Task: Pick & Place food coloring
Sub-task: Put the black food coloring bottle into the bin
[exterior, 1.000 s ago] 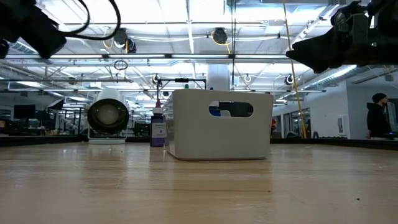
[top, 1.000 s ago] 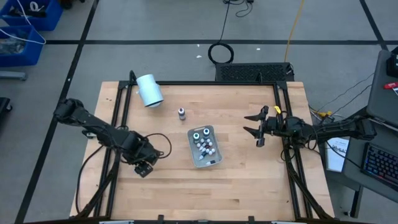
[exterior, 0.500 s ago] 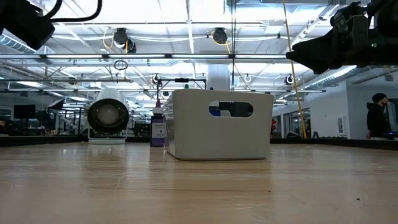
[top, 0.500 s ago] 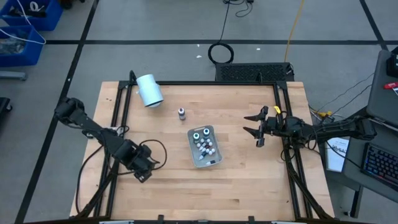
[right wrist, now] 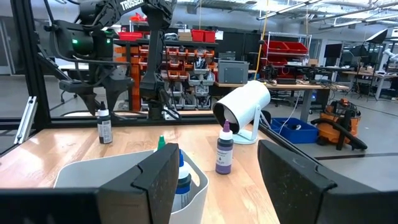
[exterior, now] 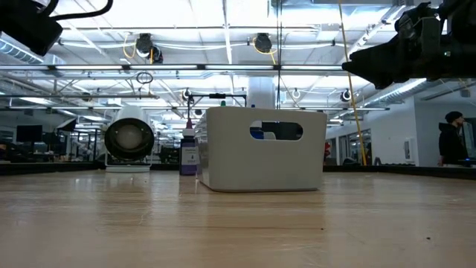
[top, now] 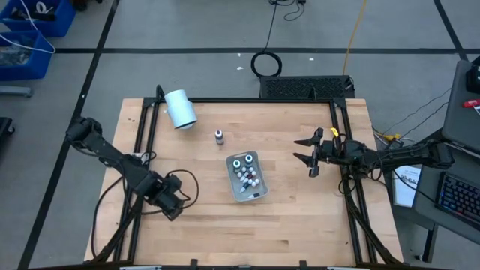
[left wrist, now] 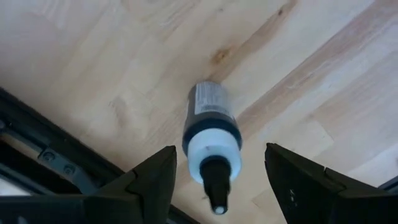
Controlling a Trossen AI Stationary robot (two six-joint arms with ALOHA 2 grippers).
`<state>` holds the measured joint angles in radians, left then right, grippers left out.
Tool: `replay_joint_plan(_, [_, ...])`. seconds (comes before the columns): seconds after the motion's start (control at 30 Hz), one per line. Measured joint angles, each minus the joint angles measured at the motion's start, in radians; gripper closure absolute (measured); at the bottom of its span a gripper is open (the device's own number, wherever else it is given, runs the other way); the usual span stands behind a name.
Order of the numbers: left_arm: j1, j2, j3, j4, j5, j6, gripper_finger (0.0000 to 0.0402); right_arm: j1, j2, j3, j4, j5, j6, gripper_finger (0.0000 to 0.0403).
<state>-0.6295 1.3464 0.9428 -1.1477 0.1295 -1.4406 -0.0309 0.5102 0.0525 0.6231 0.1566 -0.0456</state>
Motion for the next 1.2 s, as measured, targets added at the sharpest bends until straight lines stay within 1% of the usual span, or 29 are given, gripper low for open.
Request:
replay_joint_plan(0.23, [-0.023, 0.009, 0.0, 0.001, 0.0, 0.002, 0.0162, 0.0, 0.0, 0.0, -0.003, 0.0, 0.0, 0.0197])
replay_joint_plan(0.4, [-0.027, 0.018, 0.0, 0.0, -0.007, 0.006, 0.0199, 0.0, 0.0, 0.0, -0.004, 0.0, 0.0, 0.0197])
replay_joint_plan(0.67, [-0.027, 0.018, 0.0, 0.027, -0.061, 0.04, 0.0264, 0.0, 0.0, 0.0, -0.007, 0.0, 0.004, 0.0197])
replay_joint_plan(0.77, [-0.027, 0.018, 0.0, 0.028, -0.068, 0.041, 0.0277, 0.0, 0.0, 0.0, -0.007, 0.0, 0.008, 0.0197])
replay_joint_plan(0.87, [-0.027, 0.018, 0.0, 0.028, -0.083, 0.044, 0.0277, 0.0, 0.0, 0.0, -0.007, 0.0, 0.007, 0.0197])
replay_joint_plan(1.03, [-0.008, 0.017, 0.011, 0.067, -0.164, 0.106, 0.0277, 0.0, 0.0, 0.0, -0.007, 0.0, 0.007, 0.0197])
replay_joint_plan(1.13, [0.033, 0.016, 0.074, 0.061, -0.234, 0.184, 0.0277, 0.0, 0.0, 0.0, -0.007, 0.0, 0.007, 0.0197])
replay_joint_plan(1.2, [0.062, 0.016, 0.144, 0.039, -0.293, 0.258, 0.0277, 0.0, 0.0, 0.0, -0.007, 0.0, 0.007, 0.0197])
